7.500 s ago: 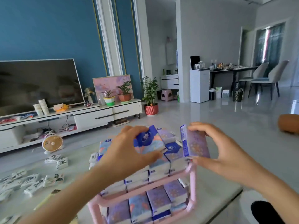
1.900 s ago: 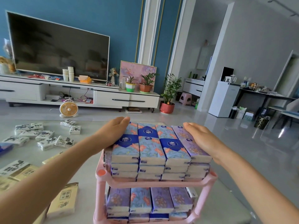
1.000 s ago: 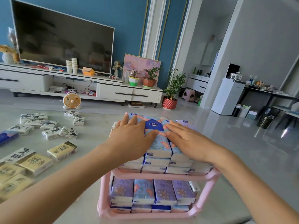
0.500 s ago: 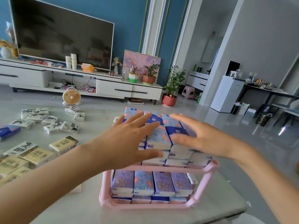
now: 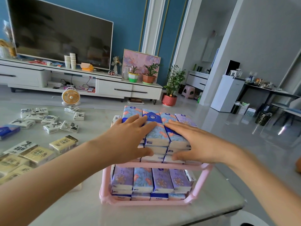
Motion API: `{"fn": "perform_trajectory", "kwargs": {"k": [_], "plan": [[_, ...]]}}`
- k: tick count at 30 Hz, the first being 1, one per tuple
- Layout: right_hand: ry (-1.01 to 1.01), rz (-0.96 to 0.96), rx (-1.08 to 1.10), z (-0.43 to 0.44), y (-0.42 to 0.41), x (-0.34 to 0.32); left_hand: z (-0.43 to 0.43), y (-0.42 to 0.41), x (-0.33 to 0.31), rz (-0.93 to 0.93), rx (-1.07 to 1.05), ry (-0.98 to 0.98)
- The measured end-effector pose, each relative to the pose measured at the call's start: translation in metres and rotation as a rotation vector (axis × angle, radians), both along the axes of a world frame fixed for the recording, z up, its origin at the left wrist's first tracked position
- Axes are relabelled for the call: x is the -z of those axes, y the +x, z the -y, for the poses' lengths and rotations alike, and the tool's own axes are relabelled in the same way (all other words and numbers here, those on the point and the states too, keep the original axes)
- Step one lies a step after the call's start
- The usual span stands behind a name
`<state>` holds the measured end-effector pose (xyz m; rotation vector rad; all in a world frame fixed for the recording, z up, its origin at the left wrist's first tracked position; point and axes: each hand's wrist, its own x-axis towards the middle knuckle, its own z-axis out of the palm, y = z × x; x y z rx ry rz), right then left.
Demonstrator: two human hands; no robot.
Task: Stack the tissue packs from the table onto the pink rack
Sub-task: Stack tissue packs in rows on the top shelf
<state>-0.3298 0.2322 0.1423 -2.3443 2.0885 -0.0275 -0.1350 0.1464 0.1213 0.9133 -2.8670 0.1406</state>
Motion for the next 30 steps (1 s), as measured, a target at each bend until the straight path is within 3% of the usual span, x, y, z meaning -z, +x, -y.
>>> {"fn": "perform_trajectory", "kwargs": {"k": [26, 28, 30], "plan": [[-0.07, -0.059, -0.015, 0.003, -0.005, 0.009, 0.002, -0.004, 0.007, -0.049, -0.013, -0.094], [-0.059, -0.013, -0.013, -0.001, -0.005, 0.006, 0.003, -0.001, 0.005, -0.046, -0.015, -0.042], [-0.068, 0.234, 0.047, -0.008, -0.007, -0.004, 0.002, 0.005, -0.003, -0.234, -0.033, 0.189]]}}
